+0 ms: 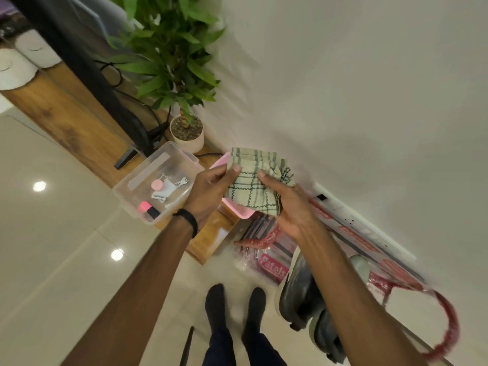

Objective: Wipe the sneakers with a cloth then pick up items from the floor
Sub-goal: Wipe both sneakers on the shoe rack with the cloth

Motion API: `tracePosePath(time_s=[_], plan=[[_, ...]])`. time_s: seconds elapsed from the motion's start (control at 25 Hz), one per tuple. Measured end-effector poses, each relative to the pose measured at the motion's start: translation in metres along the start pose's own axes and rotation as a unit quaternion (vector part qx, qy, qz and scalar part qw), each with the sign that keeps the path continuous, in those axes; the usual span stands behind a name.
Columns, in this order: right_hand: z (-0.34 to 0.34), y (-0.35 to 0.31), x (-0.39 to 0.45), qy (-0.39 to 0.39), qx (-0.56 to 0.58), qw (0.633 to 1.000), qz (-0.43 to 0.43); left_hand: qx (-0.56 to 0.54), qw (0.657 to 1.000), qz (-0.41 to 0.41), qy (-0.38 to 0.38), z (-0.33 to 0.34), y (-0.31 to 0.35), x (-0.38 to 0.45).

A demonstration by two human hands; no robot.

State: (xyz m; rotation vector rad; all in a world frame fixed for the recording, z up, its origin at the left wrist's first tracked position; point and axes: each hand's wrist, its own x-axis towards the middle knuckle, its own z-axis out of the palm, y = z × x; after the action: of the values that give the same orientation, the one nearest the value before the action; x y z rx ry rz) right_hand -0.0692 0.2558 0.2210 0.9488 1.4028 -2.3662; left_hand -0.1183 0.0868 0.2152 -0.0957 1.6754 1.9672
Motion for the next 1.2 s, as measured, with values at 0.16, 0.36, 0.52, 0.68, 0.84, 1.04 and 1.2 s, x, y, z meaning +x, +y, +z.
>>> tracePosePath(time_s=[0.16,0.36,0.52,0.68,0.84,1.04,1.2], plan=[[-0.037,-0.01,-0.028,0.008,0.035,0.999,-0.008,0.036,0.999,-0.013,-0.036,0.039,-0.001,-0.004],[-0.087,-0.014,-0.059,0.031,0.056,0.998,-0.023,0.079,0.993,-0.03,-0.087,0.084,-0.004,-0.016],[-0.129,-0.008,-0.084,0.042,0.082,0.995,-0.048,0.117,0.987,-0.023,-0.11,0.129,-0.009,-0.03],[-0.176,-0.003,-0.11,0.058,0.12,0.987,-0.092,0.162,0.976,-0.004,-0.144,0.174,-0.018,-0.038],[-0.223,0.016,-0.127,0.097,0.133,0.98,-0.114,0.187,0.966,0.008,-0.179,0.212,-0.049,-0.042],[-0.256,0.036,-0.123,0.117,0.138,0.97,-0.164,0.184,0.959,0.047,-0.211,0.233,-0.083,-0.037],[-0.265,0.048,-0.122,0.119,0.164,0.945,-0.255,0.158,0.958,0.091,-0.223,0.242,-0.1,-0.036]])
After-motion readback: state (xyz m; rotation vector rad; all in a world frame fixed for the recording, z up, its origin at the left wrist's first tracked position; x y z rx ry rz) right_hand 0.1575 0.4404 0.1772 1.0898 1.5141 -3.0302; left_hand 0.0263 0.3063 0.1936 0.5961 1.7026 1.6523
